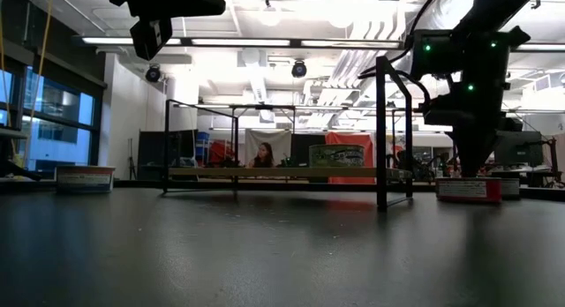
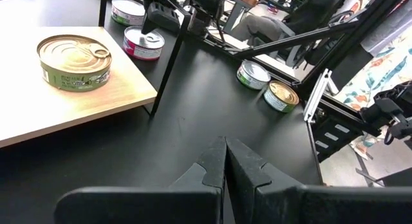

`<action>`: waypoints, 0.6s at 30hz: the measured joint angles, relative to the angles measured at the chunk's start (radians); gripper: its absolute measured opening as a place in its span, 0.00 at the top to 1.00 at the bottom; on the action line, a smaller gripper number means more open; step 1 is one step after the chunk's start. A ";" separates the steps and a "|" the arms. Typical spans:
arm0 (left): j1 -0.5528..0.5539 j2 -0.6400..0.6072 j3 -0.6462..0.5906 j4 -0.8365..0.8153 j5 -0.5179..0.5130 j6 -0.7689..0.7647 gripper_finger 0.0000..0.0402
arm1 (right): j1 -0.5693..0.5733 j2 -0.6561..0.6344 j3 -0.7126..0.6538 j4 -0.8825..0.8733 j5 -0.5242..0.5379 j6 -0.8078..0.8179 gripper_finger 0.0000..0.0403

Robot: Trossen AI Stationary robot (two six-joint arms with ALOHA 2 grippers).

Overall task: Stack canned seafood by type on shelf
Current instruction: Put the red tuna can on the shelf

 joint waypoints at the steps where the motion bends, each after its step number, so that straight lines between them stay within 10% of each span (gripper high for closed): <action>1: -0.001 0.000 0.000 0.000 0.000 -0.006 1.00 | 0.004 0.005 0.000 0.000 -0.001 -0.001 1.00; 18: -0.007 0.000 0.000 0.000 0.043 -0.024 1.00 | 0.218 0.012 0.002 -0.061 -0.177 0.130 1.00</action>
